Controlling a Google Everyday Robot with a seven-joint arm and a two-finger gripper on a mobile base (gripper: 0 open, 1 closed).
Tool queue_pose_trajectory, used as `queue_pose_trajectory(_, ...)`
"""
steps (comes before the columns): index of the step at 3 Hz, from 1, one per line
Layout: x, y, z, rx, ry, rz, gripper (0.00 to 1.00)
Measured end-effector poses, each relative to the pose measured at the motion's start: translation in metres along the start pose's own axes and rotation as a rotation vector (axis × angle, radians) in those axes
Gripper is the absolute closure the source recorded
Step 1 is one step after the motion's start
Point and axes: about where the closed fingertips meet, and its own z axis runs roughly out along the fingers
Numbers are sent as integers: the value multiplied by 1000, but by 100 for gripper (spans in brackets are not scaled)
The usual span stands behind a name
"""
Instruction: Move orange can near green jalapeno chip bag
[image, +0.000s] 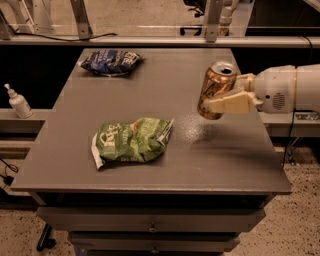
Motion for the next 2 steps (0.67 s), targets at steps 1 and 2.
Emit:
queue_pose_trajectory(1, 25, 35, 9, -47, 40, -44, 100)
queue_pose_trajectory(2, 46, 65, 23, -95, 69, -79, 100)
